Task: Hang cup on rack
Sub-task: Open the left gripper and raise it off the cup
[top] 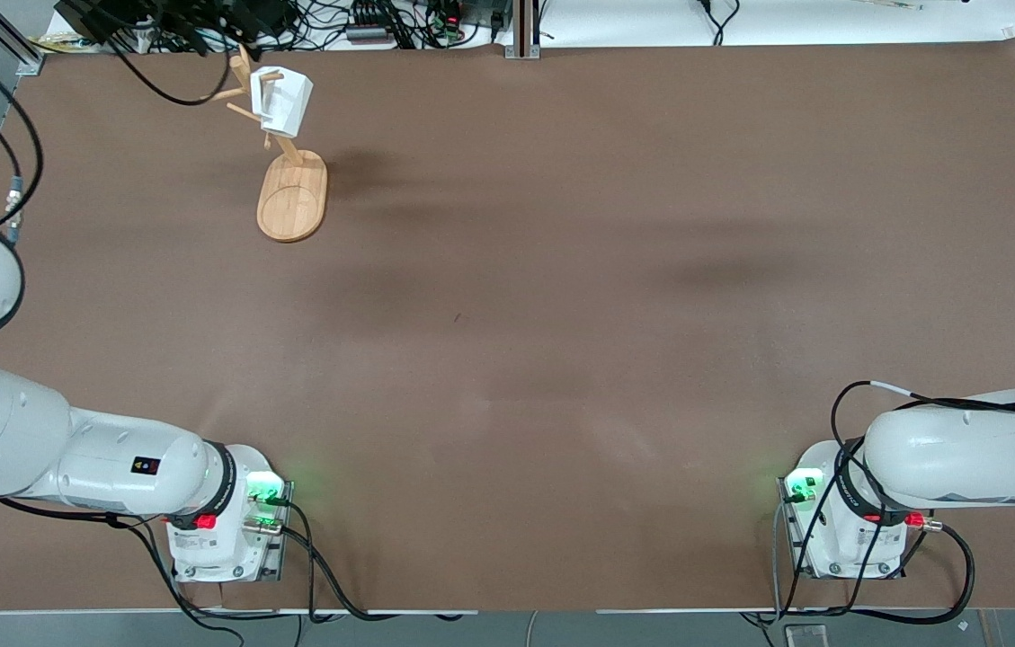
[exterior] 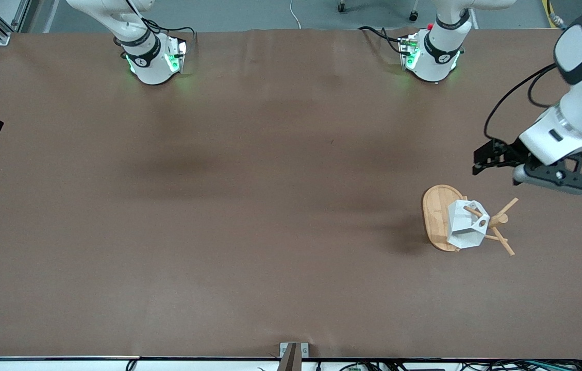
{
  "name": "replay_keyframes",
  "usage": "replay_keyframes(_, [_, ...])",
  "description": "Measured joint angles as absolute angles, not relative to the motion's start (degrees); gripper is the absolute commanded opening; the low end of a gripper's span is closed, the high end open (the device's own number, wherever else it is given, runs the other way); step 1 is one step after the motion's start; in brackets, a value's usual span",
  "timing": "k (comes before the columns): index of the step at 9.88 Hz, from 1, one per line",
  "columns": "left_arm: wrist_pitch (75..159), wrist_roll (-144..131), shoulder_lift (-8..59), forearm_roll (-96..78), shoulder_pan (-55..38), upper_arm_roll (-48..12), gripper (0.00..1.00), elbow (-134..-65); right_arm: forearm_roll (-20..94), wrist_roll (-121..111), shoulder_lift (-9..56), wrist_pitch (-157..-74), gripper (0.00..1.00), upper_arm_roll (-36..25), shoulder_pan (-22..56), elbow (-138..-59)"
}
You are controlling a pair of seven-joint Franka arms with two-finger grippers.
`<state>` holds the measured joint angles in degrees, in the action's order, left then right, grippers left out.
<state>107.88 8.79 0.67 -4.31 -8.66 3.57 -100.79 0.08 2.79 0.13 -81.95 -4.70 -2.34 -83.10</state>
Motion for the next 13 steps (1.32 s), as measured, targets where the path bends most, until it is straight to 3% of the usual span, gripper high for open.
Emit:
replay_keyframes(6, [91.17, 2.97, -5.37, -2.06, -6.45, 3.75, 1.00, -96.21, 0.08, 2.79, 0.13, -81.99, 1.00, -4.73, -2.35, -83.09])
replay_keyframes(9, [90.56, 1.06, -5.97, 1.29, 0.24, -5.84, 1.00, -96.22, 0.08, 2.79, 0.13, -81.99, 1.00, -4.73, -2.34, -83.09])
replay_keyframes(13, [91.09, 1.07, -5.98, 1.29, 2.88, -8.25, 1.00, -96.45, 0.08, 2.79, 0.13, -81.99, 1.00, -4.73, -2.34, -83.09])
